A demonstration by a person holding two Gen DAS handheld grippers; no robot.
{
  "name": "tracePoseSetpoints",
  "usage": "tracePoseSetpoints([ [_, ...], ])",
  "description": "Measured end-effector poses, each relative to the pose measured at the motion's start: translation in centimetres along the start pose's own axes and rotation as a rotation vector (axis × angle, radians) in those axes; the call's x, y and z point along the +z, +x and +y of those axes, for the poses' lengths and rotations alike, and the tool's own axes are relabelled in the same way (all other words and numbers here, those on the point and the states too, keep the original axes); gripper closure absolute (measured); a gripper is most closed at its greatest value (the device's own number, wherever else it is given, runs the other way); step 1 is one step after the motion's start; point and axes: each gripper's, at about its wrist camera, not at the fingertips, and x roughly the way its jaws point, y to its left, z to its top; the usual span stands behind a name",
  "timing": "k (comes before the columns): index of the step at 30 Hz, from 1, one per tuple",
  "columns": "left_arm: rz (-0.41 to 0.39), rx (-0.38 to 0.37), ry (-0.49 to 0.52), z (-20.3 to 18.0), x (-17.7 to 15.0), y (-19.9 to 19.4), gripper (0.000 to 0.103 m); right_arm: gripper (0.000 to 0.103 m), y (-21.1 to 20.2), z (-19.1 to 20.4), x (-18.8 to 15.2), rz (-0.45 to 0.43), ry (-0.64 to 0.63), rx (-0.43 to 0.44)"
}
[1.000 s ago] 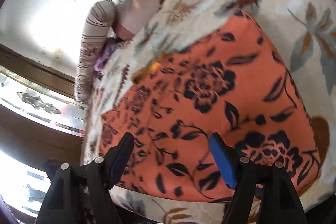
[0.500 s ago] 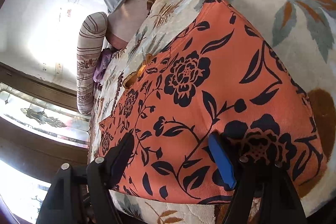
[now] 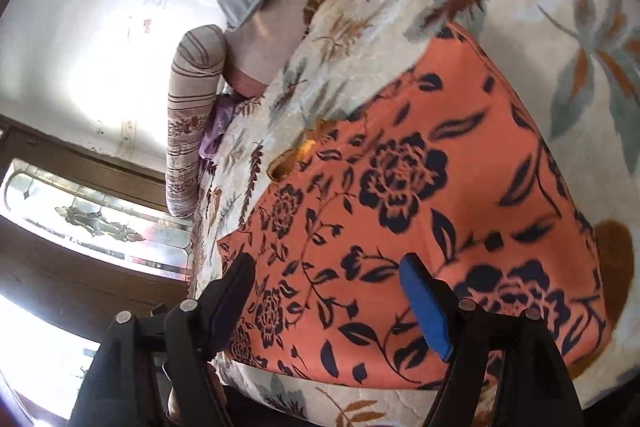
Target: Fold small clothes
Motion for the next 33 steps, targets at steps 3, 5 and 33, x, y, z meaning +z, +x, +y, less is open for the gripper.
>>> tracePoseSetpoints([
  [3, 0.008, -0.005, -0.022, 0.2, 0.0, 0.0, 0.026, 0.014, 1.5, -0.2, 3.4, -0.017, -0.001, -0.008],
  [5, 0.011, 0.001, -0.022, 0.3, -0.3, -0.6, 0.026, 0.014, 3.8, -2.8, 6.0, -0.009, 0.074, -0.110],
  [33, -0.148, -0.141, -0.088, -2.4, -5.4, -8.8, 0.023, 0.012, -4.5, -2.5, -10.9, -0.066, 0.179, -0.058],
])
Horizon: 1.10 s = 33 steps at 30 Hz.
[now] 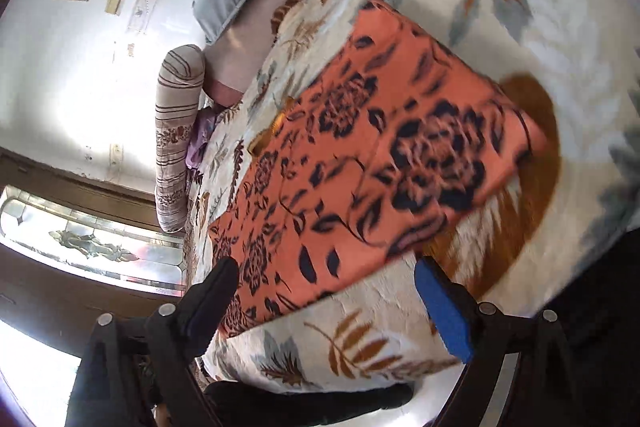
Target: Fold small clothes
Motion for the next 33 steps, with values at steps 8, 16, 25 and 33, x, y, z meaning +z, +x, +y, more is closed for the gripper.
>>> tracePoseSetpoints([
  [8, 0.019, -0.025, 0.083, -4.2, -0.4, 0.6, 0.023, 0.012, -0.4, -5.7, 2.5, -0.056, 0.245, -0.008],
  [16, 0.039, -0.015, 0.123, -7.0, 0.7, 2.3, 0.023, 0.011, -0.2, -6.0, 6.1, -0.128, 0.275, 0.057],
  [25, 0.077, 0.005, 0.142, -10.1, 1.3, 4.7, 0.023, 0.021, -0.1, -4.9, 7.3, -0.173, 0.203, 0.011],
  [33, 0.076, 0.028, 0.168, -10.8, 1.4, 5.6, 0.023, 0.022, 0.8, -4.6, 7.1, -0.169, 0.161, -0.028],
])
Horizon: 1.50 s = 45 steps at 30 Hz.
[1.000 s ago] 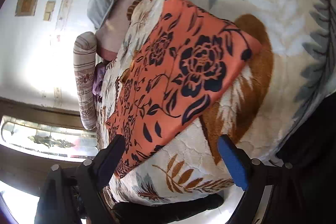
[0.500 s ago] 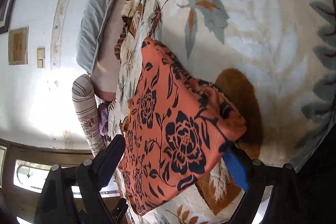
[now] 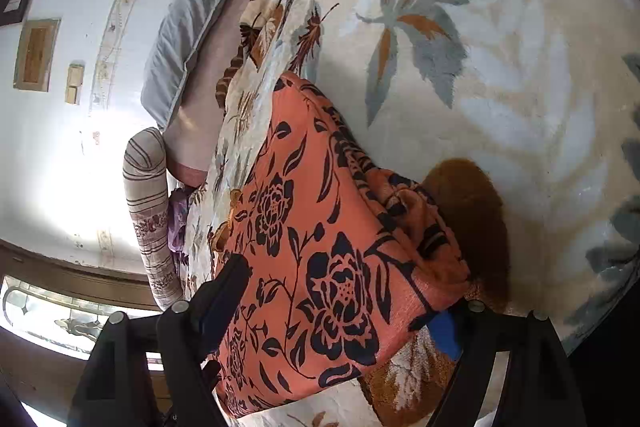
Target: Fold small clothes
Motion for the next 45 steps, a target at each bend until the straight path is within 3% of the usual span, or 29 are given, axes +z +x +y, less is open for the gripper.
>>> tracePoseSetpoints([
  [3, 0.001, 0.003, 0.003, 0.1, 0.1, 0.4, 0.023, 0.034, -0.6, 1.0, 0.0, -0.030, -0.056, -0.013],
  [6, 0.016, 0.002, -0.008, 0.3, 0.3, 1.0, 0.023, 0.033, 0.5, -0.1, 0.0, 0.002, -0.017, -0.068],
  [9, 0.007, 0.002, -0.005, 0.3, 0.3, 0.8, 0.023, 0.030, 0.3, -0.5, 0.2, -0.008, 0.020, -0.033],
  [13, -0.043, 0.010, 0.026, -0.3, 0.7, 0.3, 0.023, 0.028, 0.5, -0.2, 0.1, -0.009, -0.001, -0.045],
  [17, 0.052, 0.041, 0.061, -0.9, 0.1, 3.5, 0.021, 0.026, 0.9, 0.1, 0.2, -0.005, -0.011, -0.063],
  [19, 0.010, 0.063, 0.076, -1.2, -0.3, 3.3, 0.017, 0.026, 1.0, 0.2, 0.1, -0.002, -0.018, -0.071],
  [40, 0.037, 0.040, 0.058, -0.7, 0.1, 3.0, 0.016, 0.027, 1.6, 1.6, -0.4, 0.013, -0.122, -0.157],
  [43, -0.005, 0.037, 0.050, -0.6, 0.2, 1.8, 0.016, 0.028, 1.7, 1.8, -0.5, 0.016, -0.145, -0.173],
  [45, 0.008, 0.051, 0.058, -0.5, 0.0, 2.7, 0.016, 0.028, 1.7, 1.9, -0.6, 0.012, -0.144, -0.176],
])
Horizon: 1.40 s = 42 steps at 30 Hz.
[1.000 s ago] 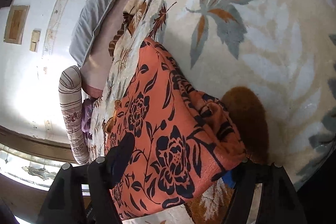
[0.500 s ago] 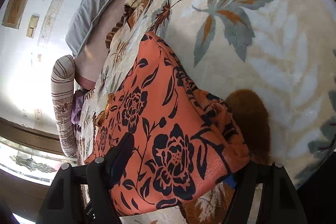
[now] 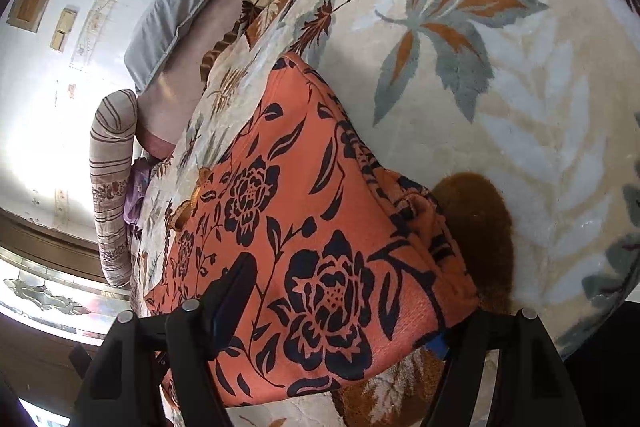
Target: Fold small clothes
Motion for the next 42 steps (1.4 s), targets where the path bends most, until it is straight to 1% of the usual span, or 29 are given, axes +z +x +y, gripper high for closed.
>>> tracePoseSetpoints([
  [1, 0.033, 0.003, 0.008, 0.0, -0.3, 1.1, 0.014, 0.027, 0.0, 0.0, 0.0, -0.002, 0.004, -0.002],
  [2, 0.002, 0.012, 0.027, -0.2, -0.4, 1.3, 0.011, 0.027, 0.0, 0.0, 0.0, -0.003, 0.006, -0.005],
  [4, -0.005, 0.026, 0.051, -0.5, -0.4, 1.2, 0.010, 0.028, 0.1, 0.4, 0.0, 0.004, -0.013, -0.024],
  [5, 0.004, 0.017, 0.040, -0.4, -0.3, 1.2, 0.010, 0.042, 0.2, 0.8, 0.1, 0.009, -0.043, -0.050],
  [6, 0.012, 0.008, 0.036, -0.3, -0.2, 1.3, 0.010, 0.077, 0.5, 1.3, 0.1, 0.018, -0.082, -0.082],
  [7, 0.015, -0.001, 0.039, -0.2, -0.1, 1.2, 0.011, 0.084, 0.8, 1.8, 0.2, 0.039, -0.109, -0.092],
  [9, 0.017, -0.047, 0.021, 0.7, 0.1, 0.5, 0.011, 0.089, 0.6, 3.5, 0.4, 0.030, -0.172, -0.134],
  [10, 0.006, -0.074, -0.006, 1.6, 0.0, -0.2, 0.011, 0.089, 0.2, 4.8, 0.5, 0.014, -0.211, -0.144],
  [12, -0.057, -0.108, -0.075, 4.3, -0.1, -2.6, 0.011, 0.090, -0.9, 8.1, 0.4, -0.032, -0.287, -0.130],
  [16, -0.209, -0.071, -0.253, 12.4, -1.4, -7.5, 0.011, 0.090, -2.7, 17.4, -1.7, -0.114, -0.470, -0.045],
  [18, -0.254, -0.021, -0.360, 17.1, -2.4, -8.5, 0.011, 0.090, -2.6, 22.7, -4.8, -0.124, -0.591, 0.015],
  [20, -0.267, 0.005, -0.457, 21.3, -3.6, -8.2, 0.011, 0.090, -1.5, 27.3, -9.0, -0.103, -0.710, 0.065],
  [22, -0.245, 0.020, -0.539, 24.4, -5.2, -7.1, 0.011, 0.091, 1.2, 30.6, -14.1, -0.033, -0.825, 0.094],
  [23, -0.233, 0.027, -0.575, 25.6, -5.9, -6.5, 0.011, 0.091, 3.4, 31.5, -16.7, 0.024, -0.875, 0.089],
  [24, -0.209, 0.030, -0.606, 26.4, -6.6, -5.8, 0.011, 0.091, 6.2, 31.6, -19.1, 0.094, -0.909, 0.065],
  [26, -0.164, -0.008, -0.660, 27.8, -7.4, -5.0, 0.012, 0.090, 13.0, 30.3, -23.2, 0.263, -0.949, -0.043],
  [27, -0.170, -0.022, -0.662, 28.0, -7.6, -5.1, 0.012, 0.089, 14.7, 29.6, -24.3, 0.279, -0.956, -0.061],
  [28, -0.177, -0.018, -0.650, 28.0, -7.9, -5.4, 0.012, 0.090, 14.1, 30.0, -24.8, 0.221, -0.985, -0.067],
  [30, -0.187, -0.012, -0.635, 28.0, -8.1, -5.7, 0.012, 0.090, 12.4, 31.4, -24.6, 0.210, -0.984, -0.047],
  [32, -0.193, -0.036, -0.627, 27.8, -7.8, -5.7, 0.012, 0.090, 11.1, 32.5, -23.8, 0.175, -1.018, -0.039],
  [33, -0.197, -0.047, -0.625, 27.8, -7.9, -5.8, 0.012, 0.088, 10.7, 32.7, -23.8, 0.168, -1.031, -0.032],
  [34, -0.201, -0.052, -0.620, 27.7, -7.8, -5.8, 0.012, 0.087, 10.9, 32.8, -24.1, 0.189, -1.032, -0.027],
  [36, -0.200, -0.060, -0.611, 27.6, -7.4, -5.6, 0.012, 0.086, 12.5, 31.3, -25.5, 0.254, -1.039, -0.066],
  [37, -0.199, -0.063, -0.608, 27.5, -7.4, -5.6, 0.012, 0.085, 12.8, 30.4, -26.3, 0.249, -1.058, -0.062],
  [38, -0.199, -0.064, -0.605, 27.5, -7.4, -5.7, 0.012, 0.084, 12.5, 29.6, -27.2, 0.202, -1.088, -0.045],
  [39, -0.201, -0.063, -0.600, 27.5, -7.5, -5.7, 0.012, 0.079, 12.0, 29.4, -27.7, 0.169, -1.108, -0.030],
  [40, -0.204, -0.065, -0.596, 27.4, -7.5, -5.8, 0.012, 0.075, 11.7, 29.3, -28.0, 0.161, -1.112, -0.020],
  [41, -0.208, -0.070, -0.594, 27.4, -7.5, -5.8, 0.012, 0.068, 11.6, 29.2, -28.2, 0.159, -1.114, -0.003],
  [42, -0.213, -0.073, -0.593, 27.4, -7.5, -5.9, 0.012, 0.053, 11.4, 29.3, -28.3, 0.170, -1.116, 0.023],
])
